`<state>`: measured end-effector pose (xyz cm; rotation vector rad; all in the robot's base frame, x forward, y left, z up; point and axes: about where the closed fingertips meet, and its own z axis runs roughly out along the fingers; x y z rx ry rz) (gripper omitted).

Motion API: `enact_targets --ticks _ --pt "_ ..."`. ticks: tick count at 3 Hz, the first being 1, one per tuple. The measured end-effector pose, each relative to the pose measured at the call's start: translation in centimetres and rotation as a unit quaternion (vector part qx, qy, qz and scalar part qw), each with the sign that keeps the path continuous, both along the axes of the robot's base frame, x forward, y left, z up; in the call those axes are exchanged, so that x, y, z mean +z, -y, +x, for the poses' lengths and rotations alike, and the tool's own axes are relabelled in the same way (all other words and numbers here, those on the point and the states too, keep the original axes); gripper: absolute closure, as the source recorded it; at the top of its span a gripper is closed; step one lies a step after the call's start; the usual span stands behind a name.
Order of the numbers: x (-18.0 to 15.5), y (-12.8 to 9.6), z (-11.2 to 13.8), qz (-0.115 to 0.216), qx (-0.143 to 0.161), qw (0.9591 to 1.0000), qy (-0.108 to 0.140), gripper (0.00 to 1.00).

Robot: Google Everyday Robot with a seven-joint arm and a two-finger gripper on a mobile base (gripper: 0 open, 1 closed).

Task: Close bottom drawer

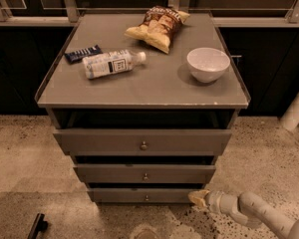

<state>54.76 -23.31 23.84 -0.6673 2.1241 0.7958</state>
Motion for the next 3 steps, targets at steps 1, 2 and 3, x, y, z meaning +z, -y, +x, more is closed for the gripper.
enact_targets --ticks 1,2,3 --pt "1.0 0.8 -0.9 -0.01 -0.012 0.9999 0.002 0.11" --pt "2.5 2.1 -2.0 -0.022 -0.037 0.9991 0.007 0.0" --pt "3.6 3.2 -2.7 -0.039 -0.059 0.9974 0.014 0.0"
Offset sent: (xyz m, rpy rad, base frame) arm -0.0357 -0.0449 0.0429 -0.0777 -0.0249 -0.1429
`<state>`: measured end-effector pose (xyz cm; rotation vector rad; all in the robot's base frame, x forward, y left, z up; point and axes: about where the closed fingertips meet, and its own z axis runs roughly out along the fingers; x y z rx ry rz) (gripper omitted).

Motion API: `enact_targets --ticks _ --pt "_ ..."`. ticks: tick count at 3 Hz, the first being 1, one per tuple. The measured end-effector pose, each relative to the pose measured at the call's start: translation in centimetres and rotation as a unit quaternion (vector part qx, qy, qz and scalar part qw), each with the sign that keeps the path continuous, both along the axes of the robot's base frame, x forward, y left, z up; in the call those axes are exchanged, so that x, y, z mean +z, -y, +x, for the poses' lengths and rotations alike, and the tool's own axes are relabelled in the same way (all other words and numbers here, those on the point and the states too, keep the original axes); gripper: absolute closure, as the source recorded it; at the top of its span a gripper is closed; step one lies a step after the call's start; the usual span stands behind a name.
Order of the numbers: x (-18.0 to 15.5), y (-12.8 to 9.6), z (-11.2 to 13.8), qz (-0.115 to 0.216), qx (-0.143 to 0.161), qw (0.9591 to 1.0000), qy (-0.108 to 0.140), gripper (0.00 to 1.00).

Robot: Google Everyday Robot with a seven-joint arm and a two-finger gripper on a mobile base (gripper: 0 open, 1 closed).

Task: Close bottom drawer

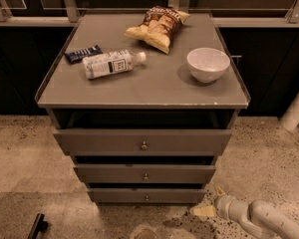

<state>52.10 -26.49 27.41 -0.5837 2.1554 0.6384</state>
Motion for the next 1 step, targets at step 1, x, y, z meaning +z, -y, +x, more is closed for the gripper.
enact_targets --ticks 1 --pt "-0.1 0.02 -0.07 -0.001 -0.001 1.0 -0.001 0.0"
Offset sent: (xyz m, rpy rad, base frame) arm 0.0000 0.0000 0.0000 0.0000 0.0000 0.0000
